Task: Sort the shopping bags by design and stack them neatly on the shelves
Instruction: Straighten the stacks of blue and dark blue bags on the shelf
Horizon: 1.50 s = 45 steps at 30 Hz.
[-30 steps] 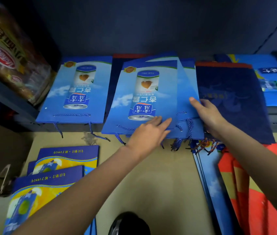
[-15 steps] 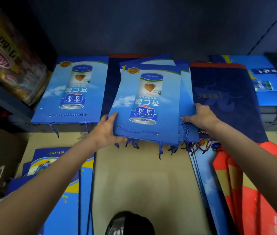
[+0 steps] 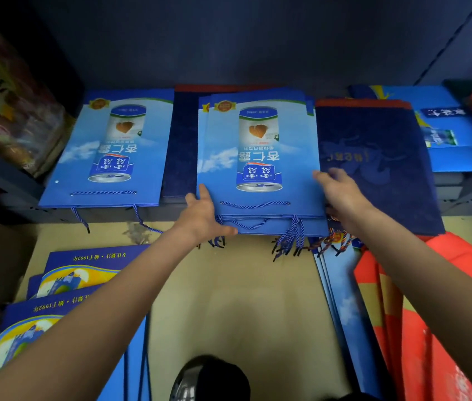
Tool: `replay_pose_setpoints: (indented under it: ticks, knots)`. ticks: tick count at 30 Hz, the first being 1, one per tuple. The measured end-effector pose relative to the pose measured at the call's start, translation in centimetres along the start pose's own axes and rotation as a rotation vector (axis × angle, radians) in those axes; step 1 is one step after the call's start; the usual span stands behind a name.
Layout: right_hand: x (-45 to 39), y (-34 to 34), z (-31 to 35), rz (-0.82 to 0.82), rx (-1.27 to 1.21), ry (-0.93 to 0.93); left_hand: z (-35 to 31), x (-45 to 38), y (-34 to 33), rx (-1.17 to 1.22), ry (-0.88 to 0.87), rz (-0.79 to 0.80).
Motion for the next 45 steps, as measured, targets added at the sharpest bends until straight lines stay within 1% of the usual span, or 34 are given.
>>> replay_pose_setpoints:
  ticks: [2,4,6,9,12,13,15,18,22,24,26,27,29,31,33,34,36,40,43,45]
  knots:
    - [-0.3,-1.0,1.5,0.037,0.091,0.029,-0.3,0.3,-0.8,-0.03,0.023,0.022]
    - [0.1,-1.5,3.1,0.051,0.236,0.087,-0.1,0.5,-0.9,-0.033,0.039,-0.015]
    - [1.2,-0.9,5.4,-0.011,0.305,0.222,0.3,0.9,-0.6,0.005,0.014,-0.068]
    - [3.7,-0.1,9.6,-0.096,0.349,0.452,1.3,2.0,0.6,0.177,-0.039,-0.116]
    - [4.5,-0.6,12.5,-0.128,0.304,0.55,3.0,3.2,4.2,0.367,-0.068,-0.248]
    - [4.4,-1.2,13.2,-0.124,0.277,0.561,3.9,3.4,5.6,0.389,-0.073,-0.298]
    - [3.5,-3.2,14.0,-0.099,0.217,0.558,6.1,3.3,8.3,0.334,-0.049,-0.39]
    - [1.5,-8.7,15.0,-0.017,0.128,0.533,10.0,2.4,12.0,0.251,0.03,-0.451]
    - [-1.3,-18.8,15.9,0.155,-0.046,0.46,17.4,-0.5,15.6,0.294,0.13,-0.407]
    - [-2.1,-23.2,14.6,0.262,-0.079,0.357,20.9,-2.3,16.2,0.362,0.179,-0.362]
    - [-1.6,-25.7,13.3,0.356,-0.082,0.288,23.4,-3.6,16.3,0.38,0.225,-0.334]
    - [-1.2,-26.2,12.8,0.402,-0.045,0.287,23.9,-3.9,16.3,0.373,0.231,-0.32]
    - [-0.5,-26.6,11.9,0.506,0.164,0.315,23.8,-4.5,16.2,0.32,0.214,-0.289]
    - [0.1,-26.4,11.7,0.551,0.372,0.347,23.0,-4.8,15.5,0.129,0.234,-0.233]
    - [1.0,-27.1,11.8,0.586,0.502,0.379,22.2,-4.8,14.2,-0.028,0.237,-0.183]
    - [1.4,-27.7,11.9,0.599,0.575,0.409,21.9,-4.9,13.8,-0.065,0.236,-0.186]
    - [1.9,-29.0,11.9,0.608,0.69,0.483,21.8,-4.8,13.9,-0.092,0.248,-0.244]
    - [1.1,-29.8,13.3,0.575,0.638,0.604,22.5,-4.9,15.5,-0.095,0.297,-0.371]
    - [-0.1,-29.6,13.7,0.578,0.62,0.642,22.2,-4.9,16.2,-0.104,0.288,-0.42]
    - [-0.3,-29.6,13.7,0.574,0.606,0.645,21.8,-4.7,16.7,-0.162,0.285,-0.458]
Point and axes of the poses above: each hand's wrist, its own x-axis away from the middle knuckle, its own y-axis out of the back of the hand, z = x × y, the point moved 9 cm from there along -x, towards the middle knuckle, and after that the axes turned 13 degrees about y, right-handed, at the moved point
